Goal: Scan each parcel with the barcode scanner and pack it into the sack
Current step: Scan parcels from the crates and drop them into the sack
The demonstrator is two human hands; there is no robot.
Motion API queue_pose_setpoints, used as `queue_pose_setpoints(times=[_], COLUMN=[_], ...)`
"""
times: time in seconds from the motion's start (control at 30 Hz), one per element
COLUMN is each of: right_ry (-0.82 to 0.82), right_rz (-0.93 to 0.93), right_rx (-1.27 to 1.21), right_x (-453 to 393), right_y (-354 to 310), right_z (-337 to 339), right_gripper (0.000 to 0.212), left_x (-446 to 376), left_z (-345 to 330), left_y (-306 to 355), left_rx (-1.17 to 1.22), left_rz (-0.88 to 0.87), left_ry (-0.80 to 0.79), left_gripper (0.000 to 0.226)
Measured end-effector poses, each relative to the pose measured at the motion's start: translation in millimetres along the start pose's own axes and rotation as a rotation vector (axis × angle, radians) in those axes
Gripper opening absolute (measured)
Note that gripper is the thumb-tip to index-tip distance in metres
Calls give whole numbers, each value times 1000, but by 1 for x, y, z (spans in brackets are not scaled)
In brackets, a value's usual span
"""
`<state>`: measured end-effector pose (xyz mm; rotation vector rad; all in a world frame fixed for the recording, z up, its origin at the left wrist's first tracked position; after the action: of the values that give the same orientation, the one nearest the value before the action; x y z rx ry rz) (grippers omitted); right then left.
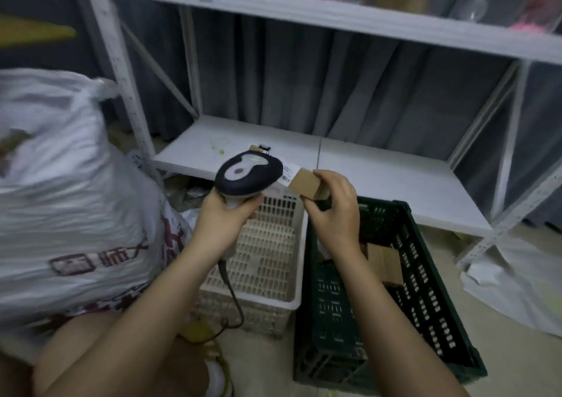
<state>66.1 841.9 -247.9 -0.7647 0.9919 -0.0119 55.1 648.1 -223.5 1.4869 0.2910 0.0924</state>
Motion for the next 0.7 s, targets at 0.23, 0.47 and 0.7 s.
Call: queue_pose_setpoints(times=[0.23,0.47,0.7], right_ry=[31,-29,-707], right_rz=[243,502,311], right_rx=[-318,-372,-120], right_x=[-60,-86,-71], right_y=[-163,-301,-300], right_z=[-36,-105,-165], right_gripper=[43,46,61], left_x=[2,2,-3], left_z=[121,249,274], left_y=[113,163,139], left_rx=[53,98,71], left_rz=[-227,-275,-185], left_ry=[263,493,468], left_gripper=[20,21,19])
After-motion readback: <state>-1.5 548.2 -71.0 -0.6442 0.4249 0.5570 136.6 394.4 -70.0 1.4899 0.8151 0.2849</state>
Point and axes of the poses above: each hand's wrist, its own x-axis away from the middle knuckle, its own z-axis out of the back of the hand, y = z × x, the point moved 1 cm from there along -x, towards the middle knuckle, and after that the axes turned 12 degrees about y, right-handed, at the moved point
